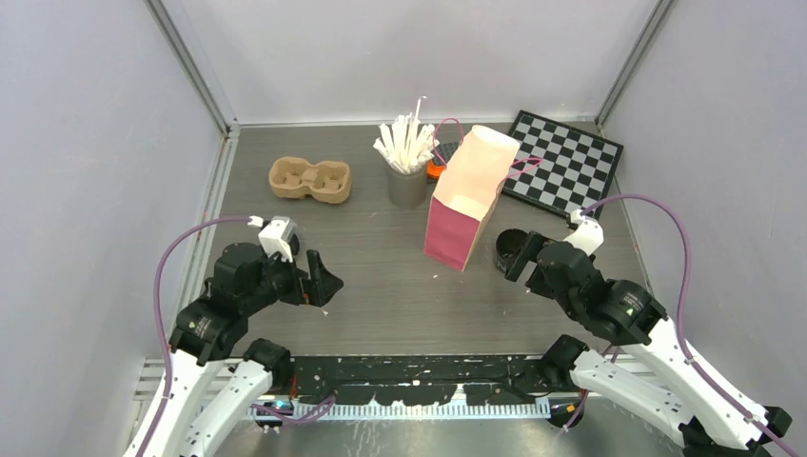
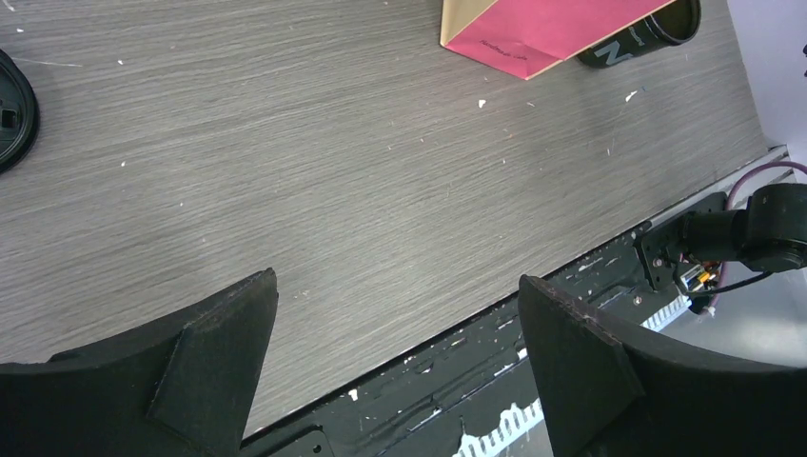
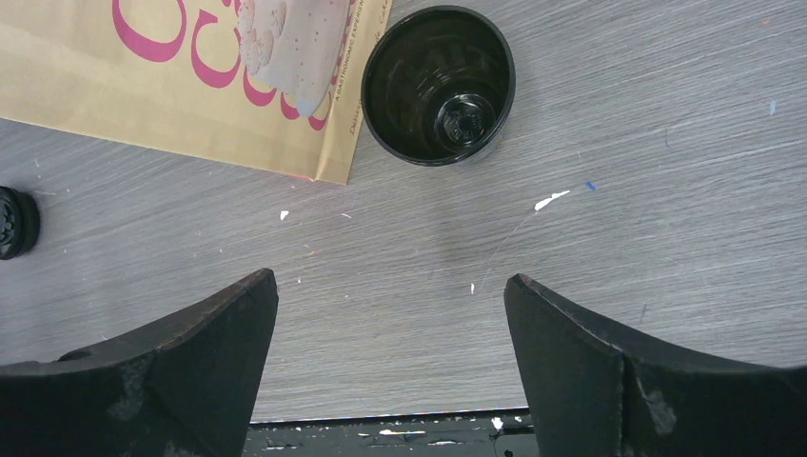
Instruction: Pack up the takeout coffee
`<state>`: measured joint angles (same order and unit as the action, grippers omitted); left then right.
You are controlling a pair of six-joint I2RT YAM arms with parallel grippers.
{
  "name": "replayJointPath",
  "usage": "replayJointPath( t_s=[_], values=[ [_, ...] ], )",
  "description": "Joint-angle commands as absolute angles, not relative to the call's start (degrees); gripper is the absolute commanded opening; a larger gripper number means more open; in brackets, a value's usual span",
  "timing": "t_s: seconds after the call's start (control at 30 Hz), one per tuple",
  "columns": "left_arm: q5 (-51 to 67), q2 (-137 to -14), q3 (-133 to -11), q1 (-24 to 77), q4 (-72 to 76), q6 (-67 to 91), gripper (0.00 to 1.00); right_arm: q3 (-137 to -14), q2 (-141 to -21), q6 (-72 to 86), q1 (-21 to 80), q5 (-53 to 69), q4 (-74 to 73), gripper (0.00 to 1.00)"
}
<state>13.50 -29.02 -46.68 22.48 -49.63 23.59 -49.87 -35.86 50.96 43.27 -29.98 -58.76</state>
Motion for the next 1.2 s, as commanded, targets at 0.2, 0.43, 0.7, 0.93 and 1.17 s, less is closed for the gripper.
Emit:
replayJointPath(
  t_s=[0.2, 0.43, 0.7, 0.93, 1.17],
  values=[
    [13.4, -27.3, -46.2, 22.6, -46.7, 23.3, 1.00, -50.1, -34.2, 55.4, 43.2, -34.3, -59.7, 0.92],
    [12.4, -26.4, -46.2, 22.6, -46.8, 23.6, 1.00, -52.0, -38.7, 54.3, 43.2, -43.2, -62.1, 0.86],
    [11.3, -25.5, -46.1, 22.6, -47.0, 23.9, 1.00, -51.7, -44.9, 49.1, 42.7, -47.1, -55.9, 0.52],
    [10.9, -25.1, -46.1, 22.6, -47.0, 23.9, 1.00, -51.0, -52.2, 43.2, 30.1, -34.1, -47.8, 0.40],
    [10.8, -24.5, -46.0, 22.6, -47.0, 24.0, 1.00, -47.9, -55.7, 42.4, 17.2, -20.7, -41.2, 0.38]
  ],
)
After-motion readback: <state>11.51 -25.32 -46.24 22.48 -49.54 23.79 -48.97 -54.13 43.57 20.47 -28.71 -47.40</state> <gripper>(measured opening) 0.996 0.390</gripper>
